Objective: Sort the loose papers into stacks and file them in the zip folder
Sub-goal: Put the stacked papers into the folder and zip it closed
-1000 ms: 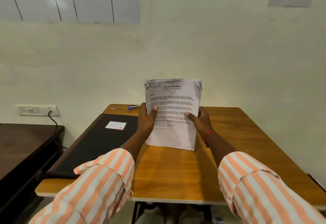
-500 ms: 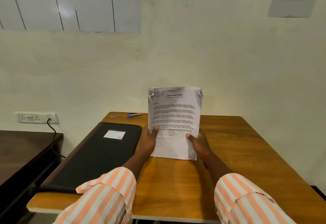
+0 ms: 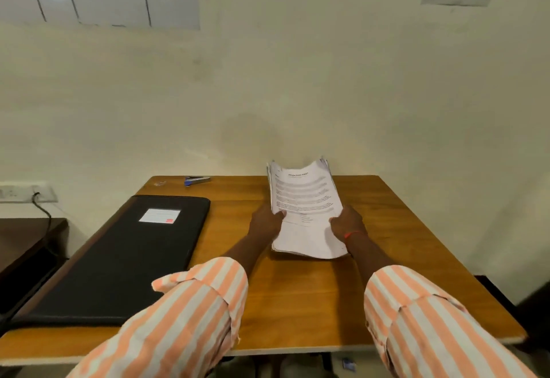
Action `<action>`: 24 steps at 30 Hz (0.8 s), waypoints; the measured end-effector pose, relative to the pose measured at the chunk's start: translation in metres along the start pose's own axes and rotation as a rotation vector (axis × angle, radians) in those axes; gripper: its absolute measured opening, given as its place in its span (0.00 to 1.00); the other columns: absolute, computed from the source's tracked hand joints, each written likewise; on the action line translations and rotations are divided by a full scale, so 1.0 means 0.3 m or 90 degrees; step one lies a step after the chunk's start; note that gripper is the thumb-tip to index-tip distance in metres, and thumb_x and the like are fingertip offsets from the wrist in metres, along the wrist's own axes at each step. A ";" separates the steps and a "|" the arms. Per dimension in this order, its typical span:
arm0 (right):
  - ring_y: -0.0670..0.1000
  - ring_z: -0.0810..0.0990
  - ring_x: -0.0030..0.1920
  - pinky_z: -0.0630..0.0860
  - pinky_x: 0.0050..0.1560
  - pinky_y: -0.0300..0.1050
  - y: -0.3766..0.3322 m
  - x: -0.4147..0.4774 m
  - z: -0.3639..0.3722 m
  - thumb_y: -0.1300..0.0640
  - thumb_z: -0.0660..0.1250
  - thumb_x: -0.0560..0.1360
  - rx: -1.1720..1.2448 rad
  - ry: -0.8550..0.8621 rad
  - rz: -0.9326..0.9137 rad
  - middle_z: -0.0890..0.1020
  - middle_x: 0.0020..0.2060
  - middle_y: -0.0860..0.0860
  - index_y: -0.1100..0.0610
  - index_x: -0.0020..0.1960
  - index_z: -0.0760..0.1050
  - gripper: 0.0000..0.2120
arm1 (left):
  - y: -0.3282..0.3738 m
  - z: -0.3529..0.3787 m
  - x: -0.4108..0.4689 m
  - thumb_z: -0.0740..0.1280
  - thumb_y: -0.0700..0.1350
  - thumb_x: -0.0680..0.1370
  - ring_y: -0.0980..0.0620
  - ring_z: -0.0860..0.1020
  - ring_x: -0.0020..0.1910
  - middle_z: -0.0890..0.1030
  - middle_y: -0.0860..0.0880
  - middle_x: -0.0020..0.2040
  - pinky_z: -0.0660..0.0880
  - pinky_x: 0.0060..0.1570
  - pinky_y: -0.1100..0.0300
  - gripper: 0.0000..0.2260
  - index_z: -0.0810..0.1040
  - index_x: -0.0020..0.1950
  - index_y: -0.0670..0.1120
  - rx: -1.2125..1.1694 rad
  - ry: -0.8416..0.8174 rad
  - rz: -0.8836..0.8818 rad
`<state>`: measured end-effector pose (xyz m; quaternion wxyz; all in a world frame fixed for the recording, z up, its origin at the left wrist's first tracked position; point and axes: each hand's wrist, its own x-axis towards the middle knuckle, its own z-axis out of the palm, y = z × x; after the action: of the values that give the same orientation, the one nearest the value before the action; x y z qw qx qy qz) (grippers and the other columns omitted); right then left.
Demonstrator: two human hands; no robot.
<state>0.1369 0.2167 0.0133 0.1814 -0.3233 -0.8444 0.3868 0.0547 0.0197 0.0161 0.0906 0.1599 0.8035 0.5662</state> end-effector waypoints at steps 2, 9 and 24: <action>0.63 0.78 0.61 0.77 0.59 0.52 0.060 0.008 -0.060 0.59 0.65 0.78 -0.045 0.009 0.027 0.78 0.63 0.60 0.61 0.67 0.72 0.18 | 0.003 0.087 -0.002 0.67 0.46 0.82 0.42 0.79 0.64 0.79 0.43 0.67 0.77 0.61 0.51 0.17 0.75 0.69 0.41 0.037 -0.030 -0.008; 0.63 0.81 0.54 0.77 0.48 0.48 0.290 0.031 -0.263 0.57 0.67 0.77 -0.161 0.080 0.128 0.82 0.56 0.60 0.61 0.59 0.78 0.12 | 0.001 0.375 -0.054 0.66 0.47 0.83 0.43 0.79 0.62 0.80 0.43 0.66 0.69 0.51 0.63 0.16 0.78 0.68 0.42 0.162 -0.110 0.067; 0.60 0.81 0.52 0.72 0.45 0.45 0.410 0.140 -0.351 0.57 0.69 0.77 -0.233 0.026 0.116 0.83 0.54 0.60 0.62 0.58 0.79 0.12 | -0.003 0.514 -0.044 0.61 0.60 0.82 0.42 0.79 0.56 0.82 0.41 0.57 0.72 0.49 0.54 0.22 0.79 0.59 0.42 0.438 -0.023 0.100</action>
<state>0.2151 0.3624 -0.0122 0.1008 -0.4335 -0.8641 0.2351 0.1173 0.1506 -0.0381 0.0019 0.2525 0.9308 0.2643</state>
